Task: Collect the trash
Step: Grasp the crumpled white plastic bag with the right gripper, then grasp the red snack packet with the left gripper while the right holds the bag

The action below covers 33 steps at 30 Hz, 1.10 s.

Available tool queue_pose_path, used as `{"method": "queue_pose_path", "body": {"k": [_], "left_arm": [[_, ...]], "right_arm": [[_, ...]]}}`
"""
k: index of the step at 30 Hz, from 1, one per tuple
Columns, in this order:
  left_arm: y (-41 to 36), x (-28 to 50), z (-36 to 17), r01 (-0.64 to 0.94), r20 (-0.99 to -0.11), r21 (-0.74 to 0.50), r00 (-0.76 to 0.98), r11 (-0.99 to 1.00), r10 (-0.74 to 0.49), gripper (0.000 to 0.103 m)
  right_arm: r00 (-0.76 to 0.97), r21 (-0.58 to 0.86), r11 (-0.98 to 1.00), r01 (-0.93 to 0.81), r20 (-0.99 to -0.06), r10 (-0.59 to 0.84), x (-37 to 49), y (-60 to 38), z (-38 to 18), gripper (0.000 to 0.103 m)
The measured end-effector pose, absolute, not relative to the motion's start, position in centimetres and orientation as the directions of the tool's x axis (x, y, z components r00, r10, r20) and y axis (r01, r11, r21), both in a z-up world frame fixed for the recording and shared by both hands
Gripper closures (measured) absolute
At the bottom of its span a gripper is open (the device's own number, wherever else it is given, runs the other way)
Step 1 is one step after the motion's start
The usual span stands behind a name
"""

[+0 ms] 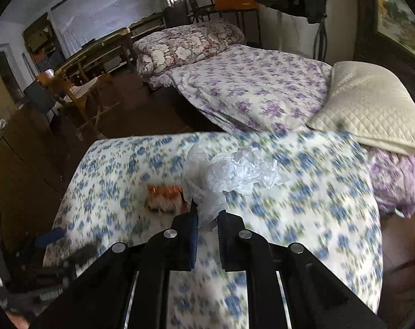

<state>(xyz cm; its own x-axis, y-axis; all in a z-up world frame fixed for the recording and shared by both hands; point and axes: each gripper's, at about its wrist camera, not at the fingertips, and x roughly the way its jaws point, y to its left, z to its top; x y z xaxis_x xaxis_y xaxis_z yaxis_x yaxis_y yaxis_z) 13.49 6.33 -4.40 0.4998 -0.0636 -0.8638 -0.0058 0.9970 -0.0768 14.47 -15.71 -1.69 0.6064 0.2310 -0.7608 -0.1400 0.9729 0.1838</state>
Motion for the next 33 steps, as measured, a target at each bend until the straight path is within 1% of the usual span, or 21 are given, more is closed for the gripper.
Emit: {"method": "queue_pose_path", "body": {"k": [6,14,25,28,31,33], "left_arm": [[6.1,13.3,-4.4,0.003,-0.863,-0.068,0.502,0.998,-0.06,0.014],[6.0,12.8,-4.4,0.01,-0.859,-0.057,0.508,0.998,-0.054,0.014],[4.6,12.1,-4.6,0.038,-0.848,0.007,0.531,0.999,-0.014,0.013],[4.4,12.0,-4.5,0.048,-0.841,0.014,0.541,0.999,-0.015,0.013],[3.9,11.9,-4.3,0.057,-0.823,0.035,0.569,0.998,-0.004,0.013],[3.2,12.1,-3.7,0.057,-0.795,0.078,0.606,0.995,0.028,0.013]], "right_arm": [[0.589,0.269,0.959,-0.085,-0.763,0.266,10.6,-18.1,-2.9,0.09],[0.592,0.339,0.94,-0.023,-0.754,0.286,5.6,-18.9,-3.5,0.09],[0.565,0.298,0.951,-0.077,-0.773,0.288,5.8,-18.1,-4.7,0.088],[0.549,0.31,0.947,-0.083,-0.779,0.304,6.0,-18.5,-4.9,0.088],[0.542,0.379,0.921,-0.087,-0.758,0.363,6.2,-19.3,-4.6,0.088],[0.549,0.38,0.921,-0.084,-0.754,0.362,6.3,-19.7,-4.1,0.088]]}}
